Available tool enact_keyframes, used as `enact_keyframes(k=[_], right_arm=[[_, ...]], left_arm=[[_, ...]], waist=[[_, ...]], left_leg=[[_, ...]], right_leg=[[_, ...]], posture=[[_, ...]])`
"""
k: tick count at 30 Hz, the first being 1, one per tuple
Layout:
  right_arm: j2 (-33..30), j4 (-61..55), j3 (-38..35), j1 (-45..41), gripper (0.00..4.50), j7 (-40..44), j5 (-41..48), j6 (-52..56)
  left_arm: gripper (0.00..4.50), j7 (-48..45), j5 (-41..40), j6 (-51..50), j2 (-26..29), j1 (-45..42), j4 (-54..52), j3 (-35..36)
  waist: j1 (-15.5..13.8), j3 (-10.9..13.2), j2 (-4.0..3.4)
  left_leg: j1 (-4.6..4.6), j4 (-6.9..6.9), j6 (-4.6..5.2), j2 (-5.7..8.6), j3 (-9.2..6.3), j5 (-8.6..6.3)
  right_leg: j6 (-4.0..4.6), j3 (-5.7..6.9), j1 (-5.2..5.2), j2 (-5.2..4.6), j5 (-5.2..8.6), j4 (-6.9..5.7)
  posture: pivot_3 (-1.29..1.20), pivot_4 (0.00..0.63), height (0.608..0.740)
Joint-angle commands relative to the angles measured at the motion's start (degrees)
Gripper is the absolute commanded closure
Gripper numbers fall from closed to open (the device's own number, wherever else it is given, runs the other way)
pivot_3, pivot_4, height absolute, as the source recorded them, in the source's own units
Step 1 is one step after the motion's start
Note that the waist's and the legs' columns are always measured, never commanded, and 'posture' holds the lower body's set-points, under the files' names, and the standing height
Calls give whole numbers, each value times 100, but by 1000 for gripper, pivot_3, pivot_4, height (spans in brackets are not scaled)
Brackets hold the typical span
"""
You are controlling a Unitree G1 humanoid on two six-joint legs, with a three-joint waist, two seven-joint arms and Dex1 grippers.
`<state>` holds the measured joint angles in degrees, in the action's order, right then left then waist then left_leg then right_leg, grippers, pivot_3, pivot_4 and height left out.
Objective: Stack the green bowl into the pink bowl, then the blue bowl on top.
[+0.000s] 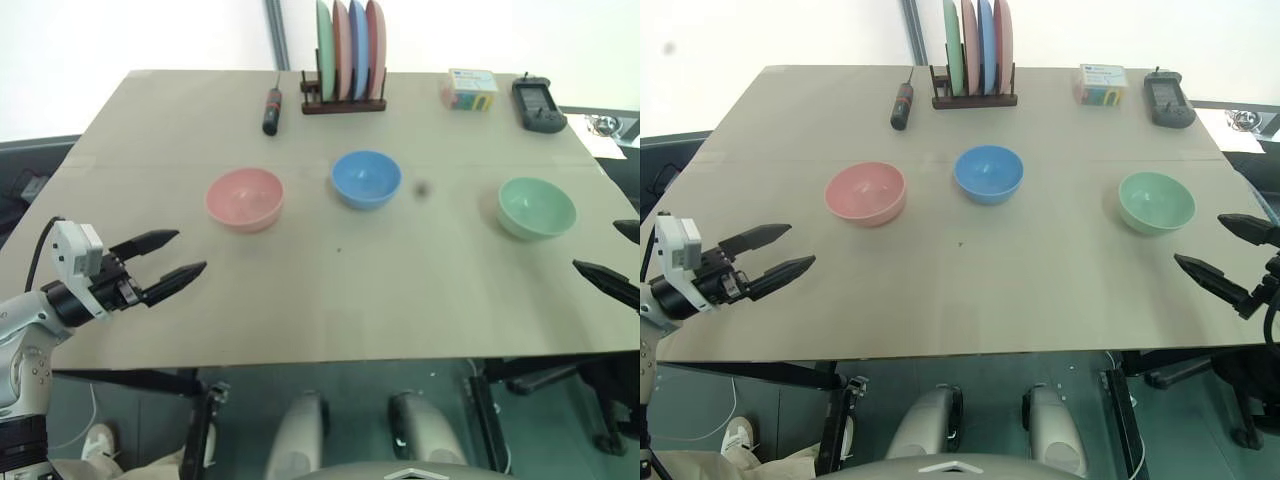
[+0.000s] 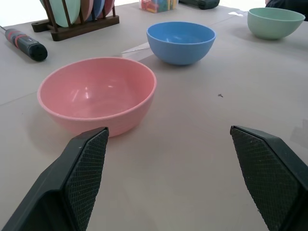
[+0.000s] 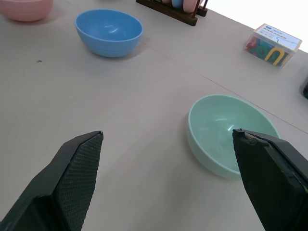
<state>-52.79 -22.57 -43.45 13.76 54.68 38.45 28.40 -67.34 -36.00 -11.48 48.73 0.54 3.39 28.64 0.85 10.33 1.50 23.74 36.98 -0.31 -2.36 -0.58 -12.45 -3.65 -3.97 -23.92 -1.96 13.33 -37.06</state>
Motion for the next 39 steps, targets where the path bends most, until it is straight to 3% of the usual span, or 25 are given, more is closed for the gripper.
enact_keyframes(k=[1,11,17,23,29,39], right_arm=[[-80,-219,12,-111,0,-44,43,32],[77,-272,1002,-895,0,-217,65,-42],[566,-353,2662,-1840,0,-305,-356,-337],[1497,186,4505,-3268,0,-129,-1135,-794],[2154,696,5107,-3890,0,-131,-1561,-1163],[2391,855,5116,-3971,0,-169,-1726,-1288]], left_arm=[[184,130,-21,-142,98,-82,-318,11],[184,1757,1182,-232,4,-426,-1478,-595],[184,2999,2036,-1696,147,-1126,-2241,-1451],[184,3134,3190,-3383,559,-2638,-2376,-3327],[184,2874,3817,-4168,601,-3624,-1951,-4548],[4013,2538,4095,-3741,461,-3861,-1535,-4783]], waist=[[0,0,0],[-1,0,0],[7,1,3],[22,7,4],[2,9,6],[5,9,7]], left_leg=[[0,0,0,0,0,0],[2,4,0,1,-1,0],[-1,10,0,0,-5,0],[3,14,0,1,-10,0],[16,13,0,4,-20,0],[15,23,0,3,-20,1]], right_leg=[[0,0,0,0,0,0],[-1,-1,2,2,-2,-1],[-6,-2,7,7,-4,-4],[-11,-3,3,16,-7,-12],[-8,0,-3,19,-32,-12],[-7,1,-13,20,-31,-44]], posture=[[0,150,740],[0,150,740],[0,150,740],[0,150,740],[0,150,740],[0,150,740]])
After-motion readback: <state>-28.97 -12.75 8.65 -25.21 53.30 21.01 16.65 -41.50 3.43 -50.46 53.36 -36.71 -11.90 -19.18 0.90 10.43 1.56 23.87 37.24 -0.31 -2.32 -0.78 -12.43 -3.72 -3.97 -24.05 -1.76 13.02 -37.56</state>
